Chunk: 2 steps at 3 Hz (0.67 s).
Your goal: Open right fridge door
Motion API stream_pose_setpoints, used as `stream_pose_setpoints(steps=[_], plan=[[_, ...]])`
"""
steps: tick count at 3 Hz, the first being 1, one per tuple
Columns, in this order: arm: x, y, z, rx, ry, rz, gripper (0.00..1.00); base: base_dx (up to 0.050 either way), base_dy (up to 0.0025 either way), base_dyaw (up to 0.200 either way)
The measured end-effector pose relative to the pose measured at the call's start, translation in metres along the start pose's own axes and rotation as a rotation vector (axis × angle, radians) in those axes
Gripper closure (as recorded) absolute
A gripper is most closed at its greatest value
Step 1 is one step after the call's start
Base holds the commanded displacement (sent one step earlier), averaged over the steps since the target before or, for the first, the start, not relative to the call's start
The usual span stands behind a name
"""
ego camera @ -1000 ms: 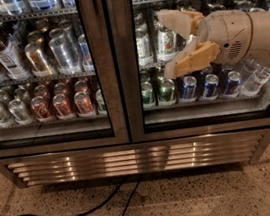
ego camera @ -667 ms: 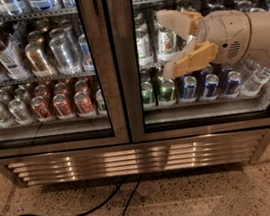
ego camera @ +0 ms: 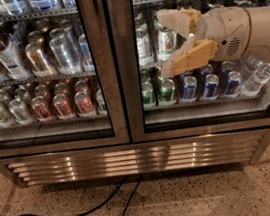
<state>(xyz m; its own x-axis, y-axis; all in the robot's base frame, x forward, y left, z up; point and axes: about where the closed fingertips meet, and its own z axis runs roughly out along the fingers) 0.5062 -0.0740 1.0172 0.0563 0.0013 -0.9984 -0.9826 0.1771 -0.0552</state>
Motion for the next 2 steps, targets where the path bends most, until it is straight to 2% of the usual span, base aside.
stream_pose_setpoints(steps=[2], plan=[[-0.023,-0.067,-0.002,0.117,0.037,0.07,0.0,0.0,0.0,0.0]])
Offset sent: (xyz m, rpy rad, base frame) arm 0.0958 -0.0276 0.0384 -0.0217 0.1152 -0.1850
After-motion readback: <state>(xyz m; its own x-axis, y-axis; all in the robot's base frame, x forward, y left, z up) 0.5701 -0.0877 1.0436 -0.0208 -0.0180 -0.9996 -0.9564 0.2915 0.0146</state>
